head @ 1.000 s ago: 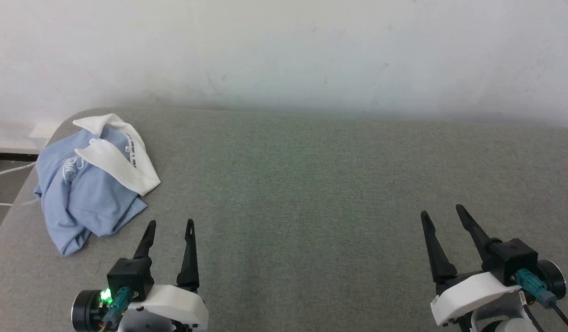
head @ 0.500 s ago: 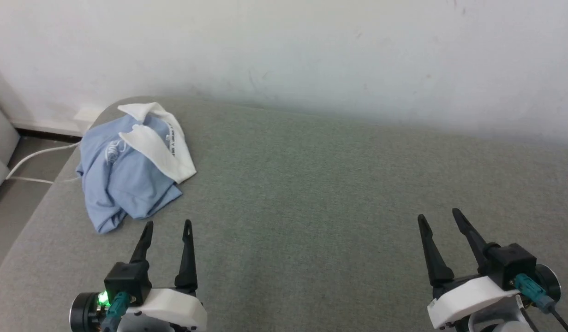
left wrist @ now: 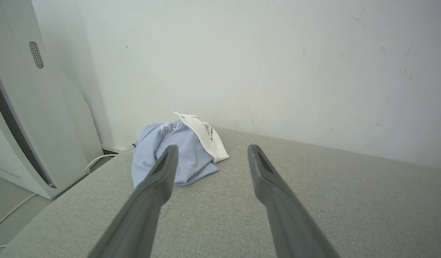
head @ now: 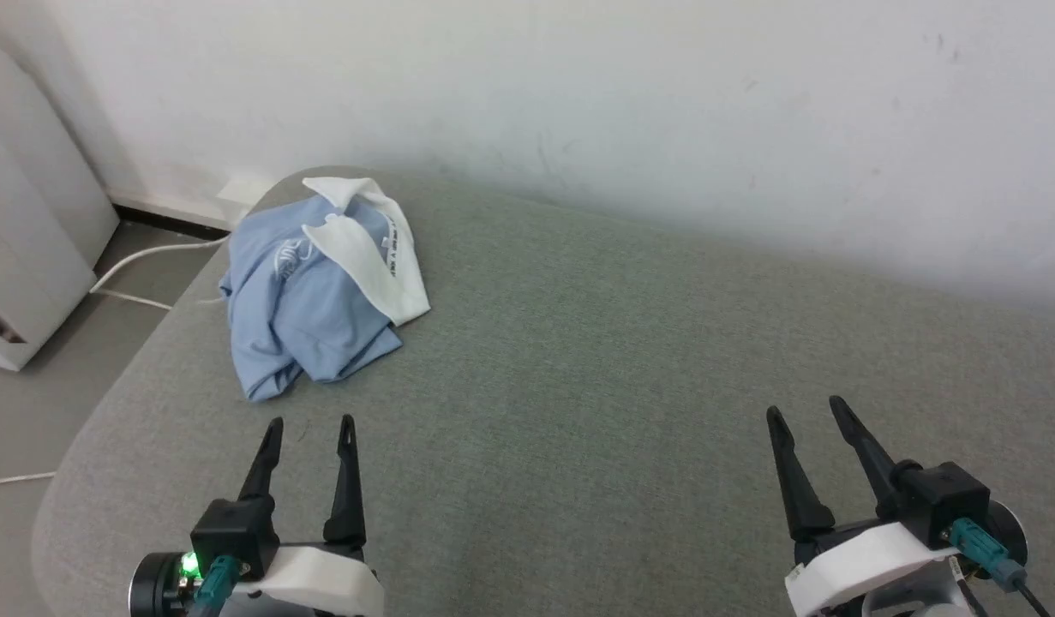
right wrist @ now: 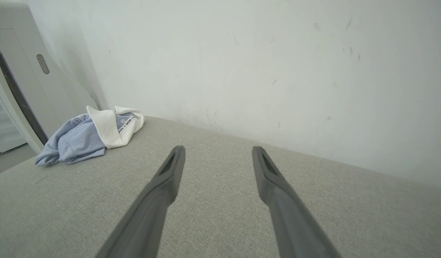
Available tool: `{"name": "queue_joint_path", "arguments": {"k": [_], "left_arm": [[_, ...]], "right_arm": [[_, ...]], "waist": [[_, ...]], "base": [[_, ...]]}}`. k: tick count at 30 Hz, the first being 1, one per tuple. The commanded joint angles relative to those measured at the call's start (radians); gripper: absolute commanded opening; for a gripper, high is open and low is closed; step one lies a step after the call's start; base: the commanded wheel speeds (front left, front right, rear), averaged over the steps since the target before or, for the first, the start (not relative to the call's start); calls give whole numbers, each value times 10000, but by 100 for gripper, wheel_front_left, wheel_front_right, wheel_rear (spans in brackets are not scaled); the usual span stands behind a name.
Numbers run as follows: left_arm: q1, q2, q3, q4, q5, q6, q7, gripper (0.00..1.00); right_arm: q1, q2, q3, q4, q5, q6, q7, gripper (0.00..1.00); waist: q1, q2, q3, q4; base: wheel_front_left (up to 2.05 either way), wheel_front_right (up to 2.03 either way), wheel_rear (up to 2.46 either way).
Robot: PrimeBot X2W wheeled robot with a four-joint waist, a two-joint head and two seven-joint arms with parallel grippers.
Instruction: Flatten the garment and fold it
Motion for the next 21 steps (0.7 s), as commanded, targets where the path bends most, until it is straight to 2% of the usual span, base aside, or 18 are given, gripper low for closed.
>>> {"name": "queue_joint_path", "arguments": {"k": [1,21], "left_arm": [[172,-15,8,33,-54,-7,-106,100],[354,-19,-95,32,-192,61,-524,100]], "right_arm": [[96,29,27,44,100,-7,-107,100],[180,36,258,319,403,-9,-525,100]], "waist": [[0,0,-41,228],[0,0,-139,1288]], "base": [[0,0,0],[0,0,0]]}}
